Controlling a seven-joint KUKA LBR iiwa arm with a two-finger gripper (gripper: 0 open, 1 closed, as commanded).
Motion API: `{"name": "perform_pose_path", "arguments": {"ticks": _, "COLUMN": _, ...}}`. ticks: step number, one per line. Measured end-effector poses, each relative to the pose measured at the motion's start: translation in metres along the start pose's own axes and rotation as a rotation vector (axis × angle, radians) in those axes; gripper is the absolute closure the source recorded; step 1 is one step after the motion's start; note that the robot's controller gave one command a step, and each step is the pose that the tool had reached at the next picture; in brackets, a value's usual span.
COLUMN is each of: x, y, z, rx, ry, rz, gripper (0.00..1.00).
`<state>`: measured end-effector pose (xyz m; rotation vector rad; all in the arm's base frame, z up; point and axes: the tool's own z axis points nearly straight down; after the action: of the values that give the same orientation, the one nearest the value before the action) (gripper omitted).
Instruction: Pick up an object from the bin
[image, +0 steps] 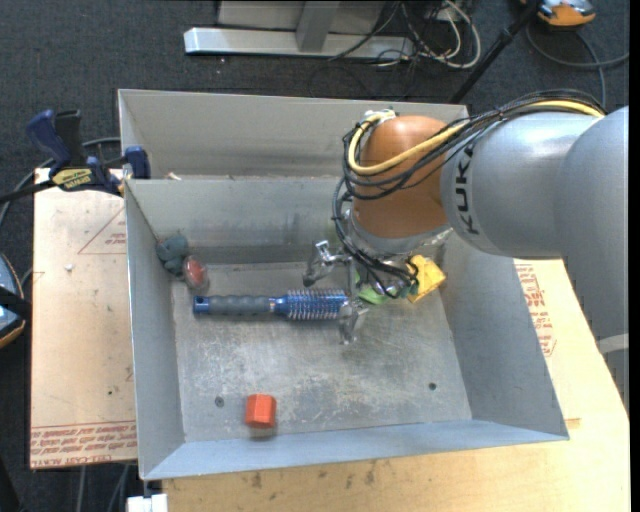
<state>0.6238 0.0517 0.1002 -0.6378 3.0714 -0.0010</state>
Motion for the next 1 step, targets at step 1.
{"name": "perform_pose_path", "arguments": {"ticks": 1, "x": -0.0012, "y": 0.0172, "z": 0.0253, "rx": 0.003, "ry": -0.005, "rz": 0.021, "gripper": 0.00}}
